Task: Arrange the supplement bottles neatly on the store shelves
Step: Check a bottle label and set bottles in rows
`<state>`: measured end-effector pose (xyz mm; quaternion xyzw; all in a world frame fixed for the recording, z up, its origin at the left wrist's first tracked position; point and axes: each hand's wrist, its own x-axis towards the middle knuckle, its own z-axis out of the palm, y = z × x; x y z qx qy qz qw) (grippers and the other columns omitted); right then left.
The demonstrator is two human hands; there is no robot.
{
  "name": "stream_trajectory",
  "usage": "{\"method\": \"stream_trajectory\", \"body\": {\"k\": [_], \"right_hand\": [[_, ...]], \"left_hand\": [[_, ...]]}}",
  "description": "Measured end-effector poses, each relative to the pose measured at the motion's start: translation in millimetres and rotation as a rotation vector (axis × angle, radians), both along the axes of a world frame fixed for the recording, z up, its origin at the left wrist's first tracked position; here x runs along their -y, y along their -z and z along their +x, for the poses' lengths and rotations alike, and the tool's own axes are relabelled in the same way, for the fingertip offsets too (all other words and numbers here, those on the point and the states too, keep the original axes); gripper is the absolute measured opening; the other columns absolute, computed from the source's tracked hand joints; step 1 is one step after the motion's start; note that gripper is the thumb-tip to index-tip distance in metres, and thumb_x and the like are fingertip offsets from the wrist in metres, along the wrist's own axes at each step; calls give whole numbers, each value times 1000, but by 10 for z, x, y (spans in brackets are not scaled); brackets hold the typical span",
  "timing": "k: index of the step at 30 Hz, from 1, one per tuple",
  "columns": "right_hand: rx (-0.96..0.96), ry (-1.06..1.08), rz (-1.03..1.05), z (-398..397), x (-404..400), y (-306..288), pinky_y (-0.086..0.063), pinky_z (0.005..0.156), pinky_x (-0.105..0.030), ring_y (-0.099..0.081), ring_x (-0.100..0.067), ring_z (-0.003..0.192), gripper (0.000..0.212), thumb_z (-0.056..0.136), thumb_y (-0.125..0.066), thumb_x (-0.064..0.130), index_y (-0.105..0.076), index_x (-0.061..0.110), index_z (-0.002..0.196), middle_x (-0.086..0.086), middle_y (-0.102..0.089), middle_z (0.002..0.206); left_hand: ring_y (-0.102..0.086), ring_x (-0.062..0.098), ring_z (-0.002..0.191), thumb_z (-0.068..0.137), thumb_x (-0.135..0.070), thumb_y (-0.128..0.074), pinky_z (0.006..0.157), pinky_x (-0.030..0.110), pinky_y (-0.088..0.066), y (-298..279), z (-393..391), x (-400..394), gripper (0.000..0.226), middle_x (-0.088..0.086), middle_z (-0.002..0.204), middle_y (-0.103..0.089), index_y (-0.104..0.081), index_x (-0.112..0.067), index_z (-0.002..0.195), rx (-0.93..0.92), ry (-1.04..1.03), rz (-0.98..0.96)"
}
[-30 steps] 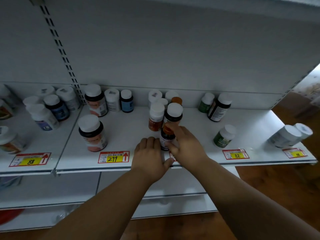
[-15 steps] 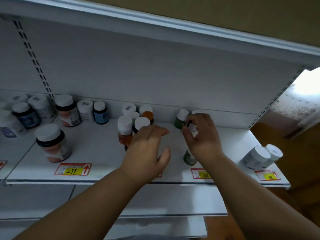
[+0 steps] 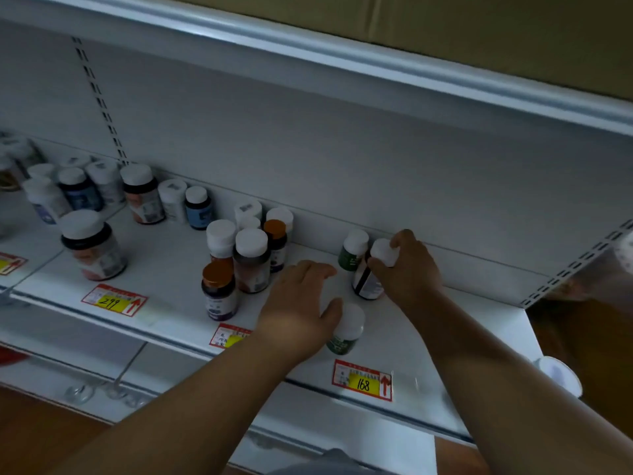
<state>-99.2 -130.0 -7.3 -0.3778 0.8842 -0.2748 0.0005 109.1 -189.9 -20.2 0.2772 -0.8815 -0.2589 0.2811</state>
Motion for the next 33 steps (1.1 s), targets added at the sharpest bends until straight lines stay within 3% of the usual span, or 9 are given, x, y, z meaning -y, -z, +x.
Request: {"method": "stream_trajectory", "body": {"k": [4,7,11,13,16,19,23,28,33], "right_hand": [[234,-43,-319,26,-191,-195,-39,45,-17,-58,-4,68,33,75,-69,33,-44,43,94,13,-58,85],[547,-179,-555,153,-241,-473,-45,51,-17,-60,-9,69,26,66,-63,33,-51,39,88,4,-62,85],[787,-351,-731,501,-213,-737,-46,56,-34,-60,-22,72,21,73,-59,33,-58,24,92,-8,-66,86],[769,-399,-692,755,-136,-755,-53,60,-34,-64,-20,82,24,80,-57,37,-59,25,101,-10,-67,101],[672,-370,-587,1189,57,-722,-58,81,-42,-67,-14,98,37,77,-58,54,-58,41,112,5,-67,111],[641,-324,-565,1663,305,-727,-60,77,-42,-68,-13,96,43,69,-62,63,-58,50,110,9,-67,110],[630,-338,-538,2261,673,-716,-60,74,-40,-68,-13,96,43,67,-65,60,-59,51,109,8,-67,110],[694,-455,-486,2781,1022,-721,-55,65,-20,-68,-6,88,31,82,-61,40,-61,45,112,1,-65,114],[807,-583,-429,2934,1291,-872,-50,57,-18,-66,-4,70,21,88,-60,28,-64,29,108,8,-70,88]], "left_hand": [[-47,8,112,85,-59,-54,91,21,-35,-50,-128,88,58,-11,126,-48,-43,-30,135,86,-79,236],[-56,1,101,68,-82,-44,80,22,-44,-231,-163,112,69,-18,115,-59,-50,-39,122,-107,-52,633],[-67,25,96,86,-60,-54,88,40,-51,-298,28,186,54,13,114,-69,-60,-18,120,-254,275,1196],[-67,28,97,77,-57,-69,88,42,-51,-293,219,216,63,13,111,-70,-57,-14,122,-269,361,1154],[-68,8,95,68,-54,-80,81,28,-54,-326,542,254,64,-3,105,-71,-53,-24,117,-287,194,827],[-66,-5,83,70,-42,-83,64,12,-51,-337,1019,457,51,-14,93,-69,-48,-33,106,-312,60,611],[-64,-4,88,67,-62,-73,73,26,-56,-336,1711,813,60,-18,100,-66,-44,-38,115,-162,98,558],[-68,9,88,69,-60,-67,78,35,-53,-342,2329,1202,52,-10,96,-71,-59,-29,109,-269,68,752],[-61,33,78,85,-48,-52,74,39,-46,-274,2596,1413,49,27,95,-66,-68,-9,111,-490,333,1368]]}}
